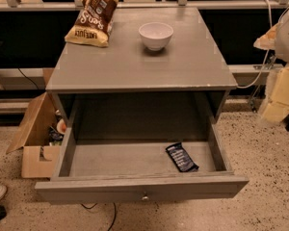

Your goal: Pick rxbar blueberry from top drawer and place on counter

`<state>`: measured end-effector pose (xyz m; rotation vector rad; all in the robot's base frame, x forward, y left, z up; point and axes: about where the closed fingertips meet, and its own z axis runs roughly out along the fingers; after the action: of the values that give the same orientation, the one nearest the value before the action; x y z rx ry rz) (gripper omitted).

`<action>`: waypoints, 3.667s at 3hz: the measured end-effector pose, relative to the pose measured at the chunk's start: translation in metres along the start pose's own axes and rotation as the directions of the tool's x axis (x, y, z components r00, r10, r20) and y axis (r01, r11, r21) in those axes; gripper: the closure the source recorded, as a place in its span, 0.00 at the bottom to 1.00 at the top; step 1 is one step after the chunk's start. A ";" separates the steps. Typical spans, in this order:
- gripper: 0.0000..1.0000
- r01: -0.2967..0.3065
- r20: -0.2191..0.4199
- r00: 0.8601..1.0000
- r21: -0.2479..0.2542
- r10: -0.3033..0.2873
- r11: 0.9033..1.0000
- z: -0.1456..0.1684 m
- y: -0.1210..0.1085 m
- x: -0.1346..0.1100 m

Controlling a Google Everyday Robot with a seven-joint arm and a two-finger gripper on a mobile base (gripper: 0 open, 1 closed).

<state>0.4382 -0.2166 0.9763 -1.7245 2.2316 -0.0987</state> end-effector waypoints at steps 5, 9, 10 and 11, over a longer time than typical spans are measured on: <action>0.00 -0.208 0.199 0.954 -0.097 0.224 0.973 0.131 -0.001 -0.022; 0.00 -0.204 0.250 0.936 -0.188 0.248 0.961 0.278 0.022 -0.026; 0.00 -0.246 0.259 0.921 -0.192 0.291 0.950 0.306 0.014 -0.027; 0.00 -0.269 0.267 0.912 -0.187 0.312 0.945 0.328 0.009 -0.029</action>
Offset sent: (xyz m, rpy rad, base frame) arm 0.0229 0.0067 -0.0556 0.2110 0.1053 -0.1115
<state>0.5313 -0.1410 0.6690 -1.3435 2.2814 0.3751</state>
